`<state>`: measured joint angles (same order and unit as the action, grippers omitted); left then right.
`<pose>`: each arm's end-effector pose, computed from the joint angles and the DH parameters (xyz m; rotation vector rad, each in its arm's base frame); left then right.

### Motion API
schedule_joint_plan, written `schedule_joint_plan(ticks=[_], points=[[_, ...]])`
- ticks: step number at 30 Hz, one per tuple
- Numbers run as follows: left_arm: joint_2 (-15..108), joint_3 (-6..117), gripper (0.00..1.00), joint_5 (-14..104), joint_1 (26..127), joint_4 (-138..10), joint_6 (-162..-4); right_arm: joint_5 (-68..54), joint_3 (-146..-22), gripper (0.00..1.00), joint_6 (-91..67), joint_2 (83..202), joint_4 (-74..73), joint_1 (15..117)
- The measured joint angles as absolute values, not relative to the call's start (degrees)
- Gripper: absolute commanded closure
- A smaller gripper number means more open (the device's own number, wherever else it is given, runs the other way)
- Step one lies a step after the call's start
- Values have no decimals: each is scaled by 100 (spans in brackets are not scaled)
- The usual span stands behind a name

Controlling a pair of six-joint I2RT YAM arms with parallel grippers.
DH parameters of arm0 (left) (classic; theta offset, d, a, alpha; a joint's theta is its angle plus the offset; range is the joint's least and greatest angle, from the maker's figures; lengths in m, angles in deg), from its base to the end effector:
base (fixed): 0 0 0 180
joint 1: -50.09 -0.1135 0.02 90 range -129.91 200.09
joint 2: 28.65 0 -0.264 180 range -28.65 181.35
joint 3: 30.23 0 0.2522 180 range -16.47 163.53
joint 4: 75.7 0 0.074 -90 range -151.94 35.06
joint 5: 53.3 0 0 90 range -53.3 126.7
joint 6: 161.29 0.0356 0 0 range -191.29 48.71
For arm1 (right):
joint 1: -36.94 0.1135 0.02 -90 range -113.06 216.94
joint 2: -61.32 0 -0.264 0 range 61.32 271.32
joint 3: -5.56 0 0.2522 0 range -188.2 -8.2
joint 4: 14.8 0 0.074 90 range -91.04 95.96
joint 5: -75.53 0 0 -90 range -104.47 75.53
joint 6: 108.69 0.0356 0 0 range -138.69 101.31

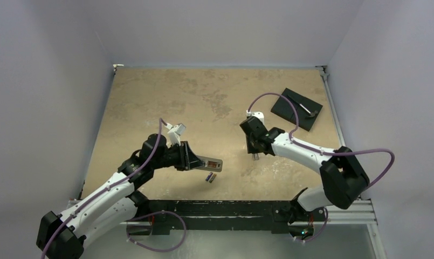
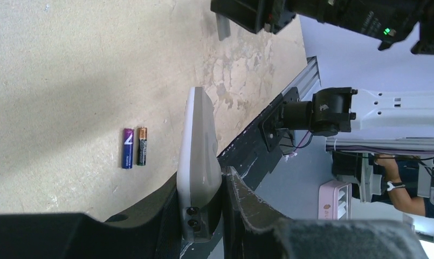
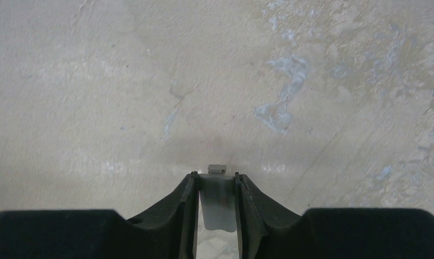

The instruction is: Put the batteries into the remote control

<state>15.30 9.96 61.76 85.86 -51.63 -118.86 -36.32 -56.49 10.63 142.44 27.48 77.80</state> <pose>0.1336 -0.1149 0.2306 0.0693 2.2920 -1.2882 0.2121 0.1659 0.1980 -0.1298 2.5196 -0.0281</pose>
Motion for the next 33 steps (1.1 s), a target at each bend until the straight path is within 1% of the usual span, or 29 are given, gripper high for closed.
schedule_joint_plan(ticks=[9,11,13,14,16,17,22,27,33], points=[[1523,988,100,6169,8586,-5204,-12059,-3142,-5837,68,537,15044,2332,7207],[1517,988,100,6154,8586,-5204,-12111,-3079,-5874,62,460,15136,2295,7155],[1510,988,100,6137,8586,-5204,-12146,-3000,-5894,48,408,15147,2267,7124],[1503,988,100,6132,8586,-5204,-12159,-2983,-5907,43,375,15147,2247,7107],[1488,988,100,6093,8586,-5202,-12170,-2968,-5929,36,316,15144,2201,7092],[1479,988,100,6067,8586,-5202,-12172,-2957,-5940,35,290,15144,2201,7089],[1348,896,100,5922,8586,-5200,-12190,-2893,-5962,32,220,14974,2228,7078],[1213,815,100,5710,8586,-5071,-12288,-2686,-5962,33,165,14408,2273,7085],[861,821,100,5085,8586,-4575,-12299,-2482,-5870,35,248,13811,2267,7467]])
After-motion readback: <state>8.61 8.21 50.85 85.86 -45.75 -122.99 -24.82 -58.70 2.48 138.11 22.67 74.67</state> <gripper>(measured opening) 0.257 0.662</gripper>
